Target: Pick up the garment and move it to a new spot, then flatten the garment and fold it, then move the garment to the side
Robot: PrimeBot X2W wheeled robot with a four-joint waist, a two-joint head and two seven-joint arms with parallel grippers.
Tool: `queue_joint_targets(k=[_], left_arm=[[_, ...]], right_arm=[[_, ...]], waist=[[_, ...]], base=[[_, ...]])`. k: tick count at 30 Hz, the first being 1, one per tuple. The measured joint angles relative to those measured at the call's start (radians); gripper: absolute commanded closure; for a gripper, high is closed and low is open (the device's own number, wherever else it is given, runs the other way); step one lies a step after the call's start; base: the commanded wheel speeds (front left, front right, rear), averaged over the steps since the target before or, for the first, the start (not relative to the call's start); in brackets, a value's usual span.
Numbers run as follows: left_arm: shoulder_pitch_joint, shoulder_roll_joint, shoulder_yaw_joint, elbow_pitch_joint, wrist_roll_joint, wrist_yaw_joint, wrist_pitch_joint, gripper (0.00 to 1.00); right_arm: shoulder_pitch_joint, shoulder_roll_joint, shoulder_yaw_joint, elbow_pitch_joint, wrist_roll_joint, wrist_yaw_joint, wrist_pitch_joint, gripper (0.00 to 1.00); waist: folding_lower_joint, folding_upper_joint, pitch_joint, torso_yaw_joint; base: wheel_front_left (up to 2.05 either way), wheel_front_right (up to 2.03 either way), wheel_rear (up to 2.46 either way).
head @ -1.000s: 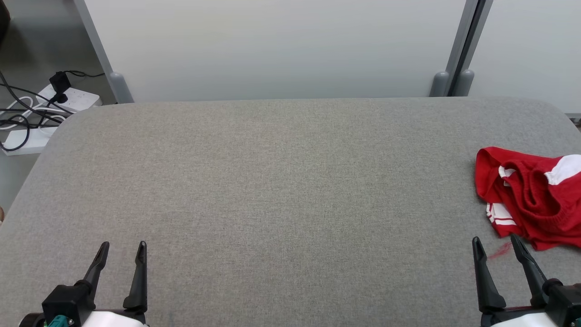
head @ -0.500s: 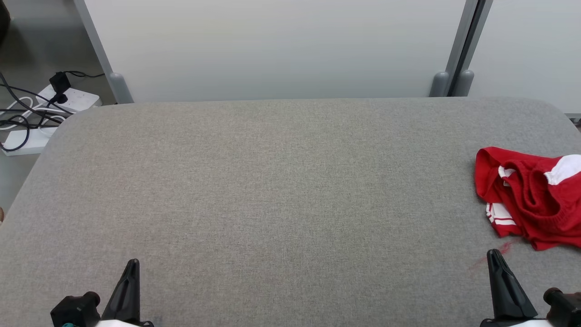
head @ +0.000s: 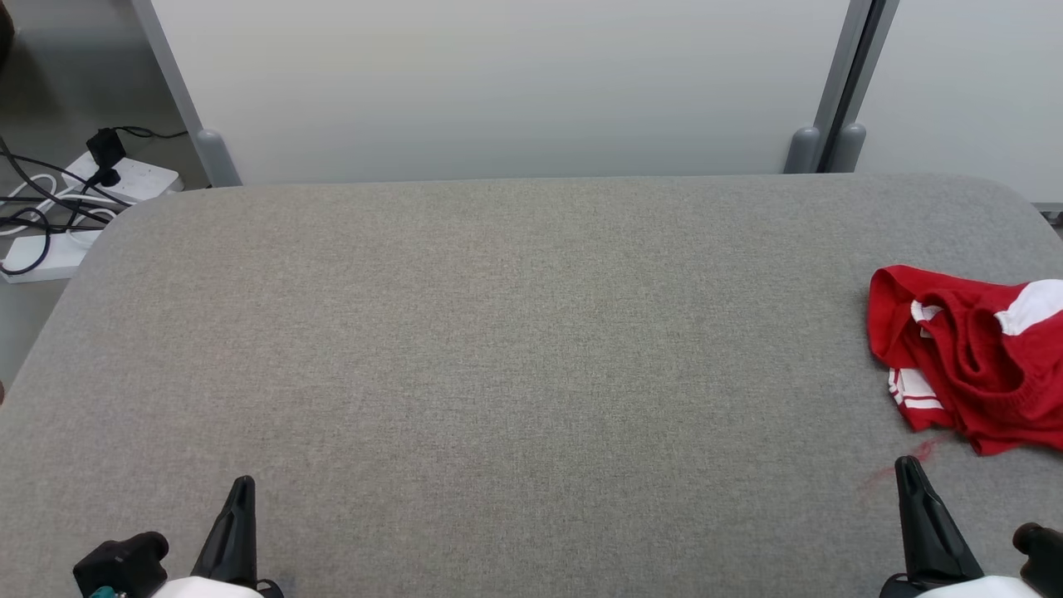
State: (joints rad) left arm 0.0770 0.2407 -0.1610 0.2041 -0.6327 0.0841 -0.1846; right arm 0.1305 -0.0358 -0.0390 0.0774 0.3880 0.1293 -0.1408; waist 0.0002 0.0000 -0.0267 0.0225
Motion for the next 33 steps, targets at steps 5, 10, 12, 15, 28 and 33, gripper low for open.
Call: queue_joint_targets(k=[5,10,12,15,28,33], left_arm=[[-0.003,-0.004,0.015,0.002,-0.050,-0.012,0.016,1.00],[-0.004,-0.012,0.023,0.004,-0.097,-0.021,0.032,1.00],[-0.005,-0.016,0.029,0.005,-0.115,-0.026,0.036,1.00],[-0.006,-0.028,0.037,0.006,-0.138,-0.030,0.045,1.00],[-0.026,-0.047,0.066,0.017,-0.259,-0.052,0.083,1.00],[-0.029,-0.064,0.078,0.021,-0.309,-0.067,0.098,1.00]], right_arm=[[-0.003,-0.002,0.000,0.005,0.063,0.000,0.010,1.00],[-0.013,-0.004,0.000,0.012,0.123,0.000,0.018,1.00],[-0.023,-0.004,-0.001,0.016,0.149,0.000,0.019,1.00],[-0.024,-0.004,-0.001,0.028,0.186,0.000,0.029,1.00],[-0.046,-0.007,-0.009,0.044,0.342,0.000,0.053,1.00],[-0.056,-0.008,-0.011,0.062,0.402,0.000,0.063,1.00]], waist=[[0.0000,0.0000,0.001,-0.001],[0.0000,0.0000,0.003,-0.002],[0.0000,0.0000,0.004,-0.003],[0.0000,0.0000,0.004,-0.003],[0.0000,0.0000,0.008,-0.006],[-0.0001,0.0000,0.010,-0.007]], base=[[0.00,0.00,0.00],[0.00,0.00,0.00],[0.00,0.00,0.00],[0.00,0.00,0.00],[0.00,0.00,0.00],[0.00,0.00,0.00]])
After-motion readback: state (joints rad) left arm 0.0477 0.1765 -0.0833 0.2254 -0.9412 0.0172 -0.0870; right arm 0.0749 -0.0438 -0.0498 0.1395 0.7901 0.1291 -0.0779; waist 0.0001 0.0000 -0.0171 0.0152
